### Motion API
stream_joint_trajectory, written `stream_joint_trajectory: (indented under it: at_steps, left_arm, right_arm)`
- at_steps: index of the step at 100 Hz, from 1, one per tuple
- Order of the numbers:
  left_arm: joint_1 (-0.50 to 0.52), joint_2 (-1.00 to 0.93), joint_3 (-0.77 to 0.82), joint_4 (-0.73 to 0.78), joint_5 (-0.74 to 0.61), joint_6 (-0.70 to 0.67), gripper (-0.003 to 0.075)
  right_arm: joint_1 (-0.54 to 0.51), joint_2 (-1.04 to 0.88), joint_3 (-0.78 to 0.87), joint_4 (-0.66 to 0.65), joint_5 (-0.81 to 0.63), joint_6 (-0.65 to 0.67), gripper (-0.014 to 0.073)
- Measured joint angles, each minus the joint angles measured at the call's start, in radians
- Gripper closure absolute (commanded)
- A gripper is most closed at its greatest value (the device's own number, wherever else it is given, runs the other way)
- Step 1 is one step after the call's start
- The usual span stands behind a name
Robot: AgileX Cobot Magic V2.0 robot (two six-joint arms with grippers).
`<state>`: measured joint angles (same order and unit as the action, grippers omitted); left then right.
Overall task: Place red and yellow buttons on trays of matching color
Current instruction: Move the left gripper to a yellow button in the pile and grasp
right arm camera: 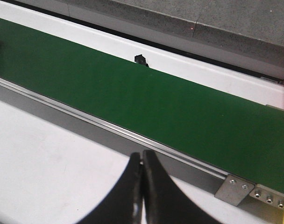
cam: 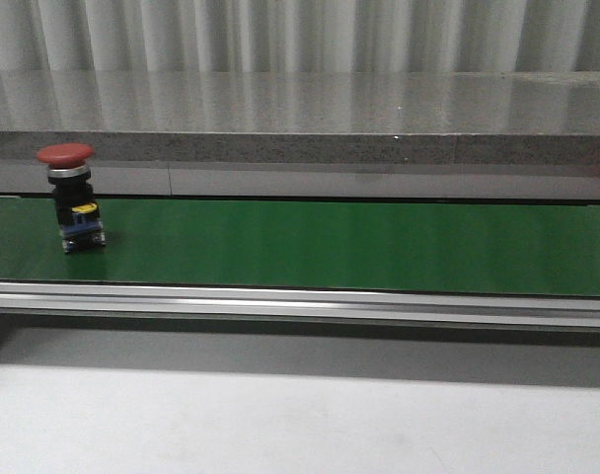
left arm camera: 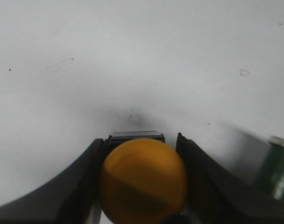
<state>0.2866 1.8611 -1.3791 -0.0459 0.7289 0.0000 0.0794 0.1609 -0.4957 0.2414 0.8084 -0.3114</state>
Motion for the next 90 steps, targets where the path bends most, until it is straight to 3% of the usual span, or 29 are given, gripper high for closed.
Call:
stream_joint_trajectory:
  at_steps: [30, 49, 82, 90]
  left_arm:
    - [-0.011, -0.349, 0.281, -0.022, -0.093, 0.020, 0.0618]
    - [-0.102, -0.505, 0.422, -0.033, -0.141, 0.023, 0.0618]
    - [-0.272, -0.477, 0.460, -0.039, -0.137, 0.027, 0.0617]
    - [-0.288, -0.448, 0.462, -0.039, -0.135, 0.027, 0.0582]
  right_arm:
    - [0.000, 0.000, 0.000, 0.000, 0.000, 0.000, 0.0659]
    - [0.000, 0.000, 0.000, 0.000, 0.000, 0.000, 0.0659]
    - [0.000, 0.000, 0.000, 0.000, 0.000, 0.000, 0.0659]
    - [0.000, 0.000, 0.000, 0.000, 0.000, 0.000, 0.0659]
